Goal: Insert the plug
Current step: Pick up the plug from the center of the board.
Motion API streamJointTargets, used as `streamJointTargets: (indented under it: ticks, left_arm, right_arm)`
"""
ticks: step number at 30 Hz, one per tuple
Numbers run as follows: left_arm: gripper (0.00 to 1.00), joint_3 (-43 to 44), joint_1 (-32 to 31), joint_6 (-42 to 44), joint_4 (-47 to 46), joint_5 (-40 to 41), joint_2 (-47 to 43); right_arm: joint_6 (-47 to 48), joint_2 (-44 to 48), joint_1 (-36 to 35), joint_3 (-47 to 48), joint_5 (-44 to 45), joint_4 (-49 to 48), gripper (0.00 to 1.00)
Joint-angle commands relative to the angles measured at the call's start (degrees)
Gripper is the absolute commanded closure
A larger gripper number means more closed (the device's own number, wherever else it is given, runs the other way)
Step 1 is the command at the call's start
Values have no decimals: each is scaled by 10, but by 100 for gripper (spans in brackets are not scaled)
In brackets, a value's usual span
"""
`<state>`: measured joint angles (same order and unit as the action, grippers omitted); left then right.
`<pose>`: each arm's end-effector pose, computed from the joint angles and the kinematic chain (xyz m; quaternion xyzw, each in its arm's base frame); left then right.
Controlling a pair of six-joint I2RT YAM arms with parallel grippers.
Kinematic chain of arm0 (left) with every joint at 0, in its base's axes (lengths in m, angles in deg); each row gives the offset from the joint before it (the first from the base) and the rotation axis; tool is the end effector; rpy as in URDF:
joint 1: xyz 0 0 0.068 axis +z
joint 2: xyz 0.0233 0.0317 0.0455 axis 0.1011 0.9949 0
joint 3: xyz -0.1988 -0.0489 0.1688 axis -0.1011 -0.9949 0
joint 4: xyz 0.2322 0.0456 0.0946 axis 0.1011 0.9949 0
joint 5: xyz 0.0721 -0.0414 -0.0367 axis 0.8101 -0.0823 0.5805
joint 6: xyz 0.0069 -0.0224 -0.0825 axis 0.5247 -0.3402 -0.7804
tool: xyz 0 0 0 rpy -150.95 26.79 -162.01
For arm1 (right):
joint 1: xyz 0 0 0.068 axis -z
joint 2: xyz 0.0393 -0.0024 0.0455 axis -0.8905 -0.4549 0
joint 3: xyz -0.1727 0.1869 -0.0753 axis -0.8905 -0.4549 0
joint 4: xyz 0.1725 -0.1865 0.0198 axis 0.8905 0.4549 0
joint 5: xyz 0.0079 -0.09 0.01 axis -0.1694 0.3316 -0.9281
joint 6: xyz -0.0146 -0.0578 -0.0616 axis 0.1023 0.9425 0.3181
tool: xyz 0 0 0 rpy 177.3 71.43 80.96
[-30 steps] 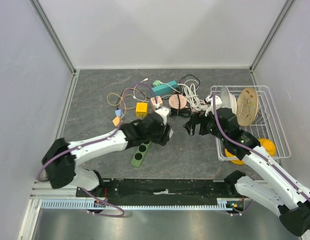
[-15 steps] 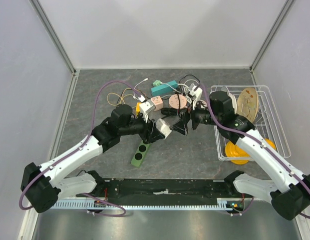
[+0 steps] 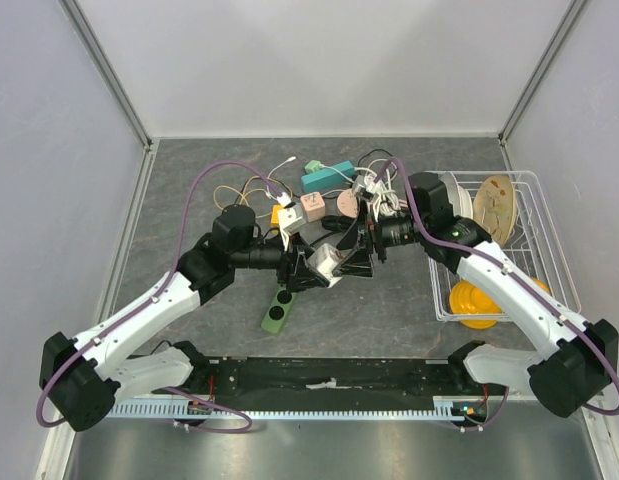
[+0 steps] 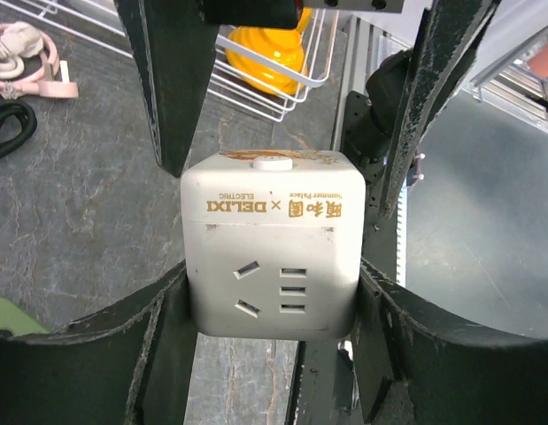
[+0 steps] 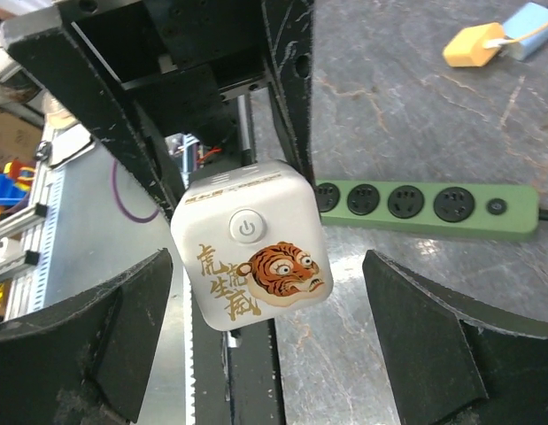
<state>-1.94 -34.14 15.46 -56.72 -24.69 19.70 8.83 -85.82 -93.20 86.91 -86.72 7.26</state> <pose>0.1704 -0.2077 0.2984 0.4141 0.6734 -0.4779 0.3829 0.2057 0.1920 0.3219 -0.4063 0.6844 0.5147 0.3188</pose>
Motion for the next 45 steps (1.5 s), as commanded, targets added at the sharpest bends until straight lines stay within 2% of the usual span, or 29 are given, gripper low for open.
streamJointTargets:
  ticks: [1, 5, 12, 15, 18, 19, 21, 22, 24, 25, 26, 27, 28, 32, 37, 40, 41, 45]
  left_arm:
    - [90, 39, 14, 33, -40, -72, 2]
    - [90, 43, 17, 30, -48, -86, 9]
    - [90, 58, 18, 15, -61, -123, 33]
    - [89, 58, 18, 13, -61, -124, 40]
    - [85, 58, 18, 13, -60, -112, 39]
    - [81, 57, 19, 14, -61, -108, 38]
    - [78, 53, 23, 15, -60, -100, 35]
    - [72, 52, 25, 14, -60, -97, 35]
    - [65, 49, 34, 13, -60, -92, 33]
    - [48, 47, 37, 13, -60, -88, 31]
    - [40, 45, 43, 15, -61, -80, 28]
    - [37, 40, 46, 19, -53, -76, 23]
    - [21, 37, 49, 22, -47, -70, 19]
    - [1, 15, 57, 36, -17, -17, -7]
    - [1, -32, 60, 12, 5, 68, -72]
    - [0, -58, 61, -20, 31, 156, -111]
    - [1, -63, 61, -37, 41, 207, -121]
    - [1, -81, 63, -77, 90, 325, -176]
  right_arm:
    - [24, -13, 4, 31, -80, -21, 5]
    - [24, -28, 4, 39, -111, -20, 12]
    - [31, -40, 4, 53, -123, -21, 16]
    - [31, -44, 3, 56, -132, -21, 25]
    - [31, -45, 3, 53, -134, -20, 42]
    - [32, -45, 3, 52, -134, -19, 54]
    - [31, -43, 4, 48, -135, -19, 63]
    - [30, -42, 4, 47, -134, -19, 74]
    - [31, -39, 3, 45, -132, -17, 84]
    - [32, -37, 4, 44, -129, -17, 94]
    - [32, -33, 5, 42, -126, -17, 99]
    - [32, -33, 6, 42, -120, -16, 100]
    - [32, -33, 8, 42, -118, -16, 100]
    - [24, -41, 13, 59, -97, -16, 100]
    - [31, -63, 13, 94, -6, 4, 100]
    - [69, -94, 9, 130, 41, 61, 100]
    - [81, -112, 0, 138, 82, 77, 100]
    - [121, -155, -31, 174, 189, 127, 100]
